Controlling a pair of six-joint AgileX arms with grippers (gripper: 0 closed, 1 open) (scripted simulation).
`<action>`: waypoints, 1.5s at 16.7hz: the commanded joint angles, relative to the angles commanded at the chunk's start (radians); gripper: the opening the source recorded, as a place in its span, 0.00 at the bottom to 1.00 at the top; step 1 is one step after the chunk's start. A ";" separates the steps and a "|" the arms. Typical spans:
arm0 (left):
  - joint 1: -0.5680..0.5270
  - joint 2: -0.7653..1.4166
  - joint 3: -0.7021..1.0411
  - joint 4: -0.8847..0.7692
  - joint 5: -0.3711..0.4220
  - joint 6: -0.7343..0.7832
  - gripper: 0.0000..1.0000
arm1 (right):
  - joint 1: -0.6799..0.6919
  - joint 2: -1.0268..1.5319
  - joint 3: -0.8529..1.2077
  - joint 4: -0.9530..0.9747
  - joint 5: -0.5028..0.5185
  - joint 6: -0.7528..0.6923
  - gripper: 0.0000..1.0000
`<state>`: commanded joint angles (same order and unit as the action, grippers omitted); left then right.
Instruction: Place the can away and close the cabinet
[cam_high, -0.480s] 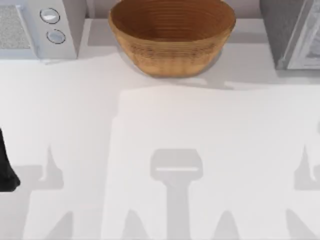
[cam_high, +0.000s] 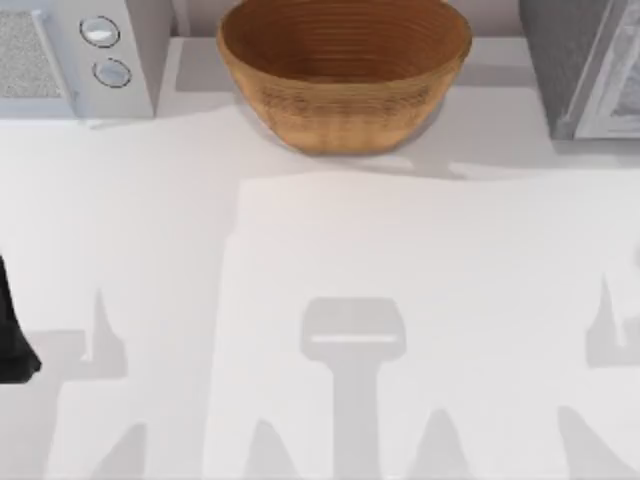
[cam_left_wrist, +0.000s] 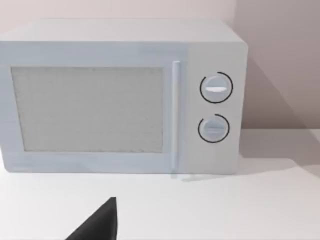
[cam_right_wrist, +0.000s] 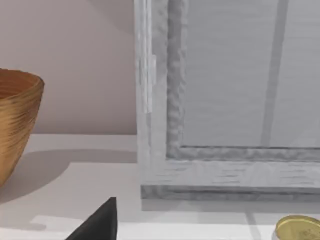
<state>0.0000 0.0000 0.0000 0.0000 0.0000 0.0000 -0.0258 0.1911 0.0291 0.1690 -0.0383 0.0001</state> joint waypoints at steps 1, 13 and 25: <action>0.000 0.000 0.000 0.000 0.000 0.000 1.00 | -0.010 0.062 0.008 0.052 -0.011 -0.001 1.00; 0.000 0.000 0.000 0.000 0.000 0.000 1.00 | -0.195 1.139 0.122 0.915 -0.169 -0.033 1.00; 0.000 0.000 0.000 0.000 0.000 0.000 1.00 | -0.337 1.962 0.201 1.556 -0.286 -0.055 1.00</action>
<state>0.0000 0.0000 0.0000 0.0000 0.0000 0.0000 -0.3630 2.1531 0.2299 1.7247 -0.3238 -0.0546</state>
